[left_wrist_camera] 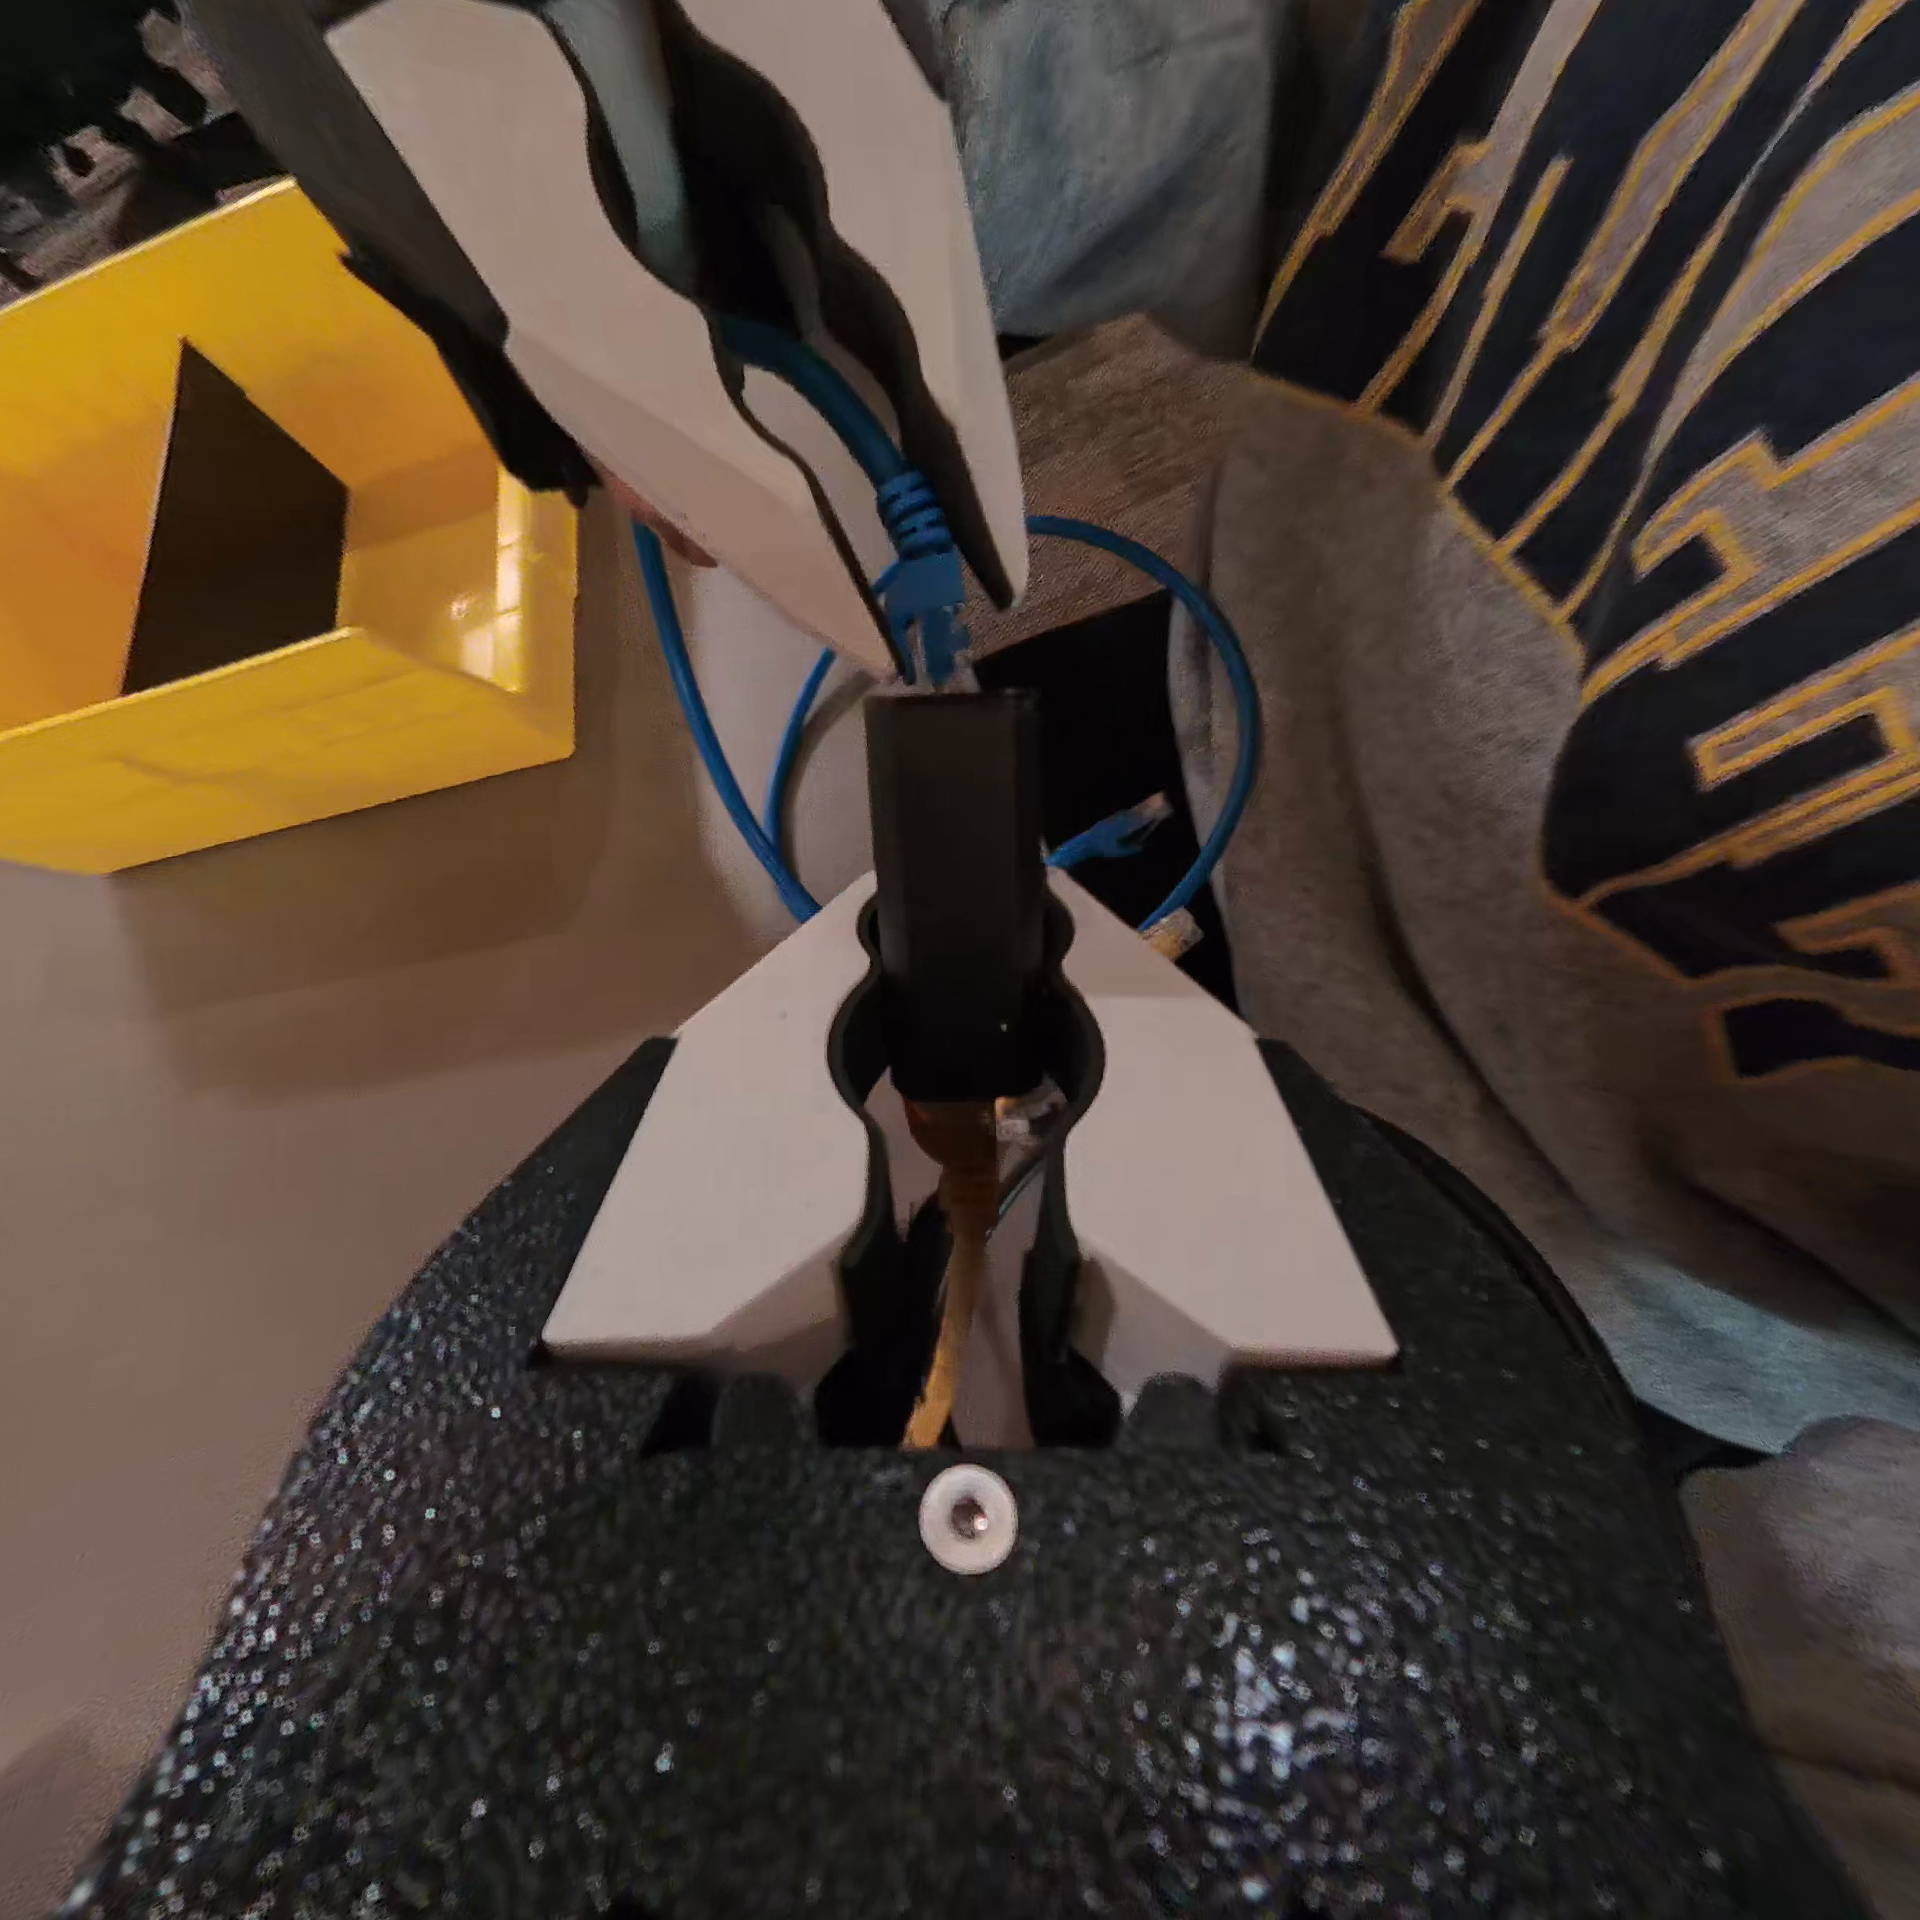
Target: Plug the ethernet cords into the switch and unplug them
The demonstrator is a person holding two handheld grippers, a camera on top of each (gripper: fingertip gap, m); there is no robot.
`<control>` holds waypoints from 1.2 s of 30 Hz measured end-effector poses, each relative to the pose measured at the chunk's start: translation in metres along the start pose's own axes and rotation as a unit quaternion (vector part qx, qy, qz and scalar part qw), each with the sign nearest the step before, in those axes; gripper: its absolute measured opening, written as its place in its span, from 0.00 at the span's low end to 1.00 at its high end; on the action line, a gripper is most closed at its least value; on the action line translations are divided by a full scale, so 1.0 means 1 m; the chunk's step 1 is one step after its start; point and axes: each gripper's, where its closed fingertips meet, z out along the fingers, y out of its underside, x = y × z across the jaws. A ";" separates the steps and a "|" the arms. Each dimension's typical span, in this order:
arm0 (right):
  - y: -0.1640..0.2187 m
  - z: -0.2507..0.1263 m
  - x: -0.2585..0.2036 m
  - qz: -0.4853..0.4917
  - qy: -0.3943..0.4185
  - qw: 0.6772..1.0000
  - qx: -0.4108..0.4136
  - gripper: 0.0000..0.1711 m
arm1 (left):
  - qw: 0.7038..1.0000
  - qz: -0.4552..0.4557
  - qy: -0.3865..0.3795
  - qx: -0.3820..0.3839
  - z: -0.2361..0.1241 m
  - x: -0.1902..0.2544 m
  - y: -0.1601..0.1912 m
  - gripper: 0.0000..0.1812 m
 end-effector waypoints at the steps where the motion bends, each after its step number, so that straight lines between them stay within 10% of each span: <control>1: -0.001 -0.002 -0.001 0.007 -0.006 1.000 0.007 0.07 | 1.000 -0.006 0.007 0.005 0.000 0.002 -0.003 0.12; 16: 0.000 -0.008 -0.015 0.027 -0.055 0.998 0.006 0.08 | 0.994 -0.056 0.087 0.028 0.004 0.020 -0.012 0.13; 21: 0.019 -0.007 0.028 -0.009 0.092 0.993 -0.079 0.08 | 0.996 -0.065 -0.043 -0.047 0.000 -0.024 0.017 0.12; 26: 0.040 -0.011 0.091 -0.076 0.306 0.932 -0.180 0.40 | 0.957 -0.030 -0.253 -0.139 -0.003 -0.085 0.042 0.12; 36: 0.101 -0.024 0.139 -0.346 0.467 0.736 -0.347 0.25 | 0.857 0.047 -0.469 -0.206 0.000 -0.128 0.083 0.12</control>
